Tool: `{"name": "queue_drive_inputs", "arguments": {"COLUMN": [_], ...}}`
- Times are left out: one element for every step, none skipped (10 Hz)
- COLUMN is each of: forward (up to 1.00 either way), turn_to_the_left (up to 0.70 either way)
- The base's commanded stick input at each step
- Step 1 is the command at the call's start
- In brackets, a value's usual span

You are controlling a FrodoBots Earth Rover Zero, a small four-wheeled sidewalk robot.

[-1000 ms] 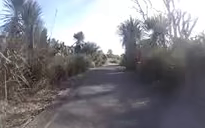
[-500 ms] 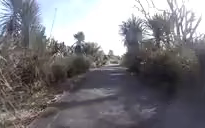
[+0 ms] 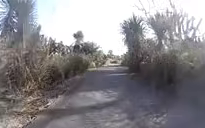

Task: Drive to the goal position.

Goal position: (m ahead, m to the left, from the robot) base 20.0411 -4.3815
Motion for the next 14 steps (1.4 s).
{"name": "queue_drive_inputs", "arguments": {"forward": [0.45, 0.45, 0.45, 0.45, 0.45, 0.45, 0.45, 0.45, 0.45, 0.45, 0.45, 0.45, 0.45, 0.45], "turn_to_the_left": [-0.27, -0.27, -0.27, -0.27, -0.27, -0.27, -0.22, -0.13, -0.05, 0.0, 0.0, 0.0, 0.0, 0.0]}}
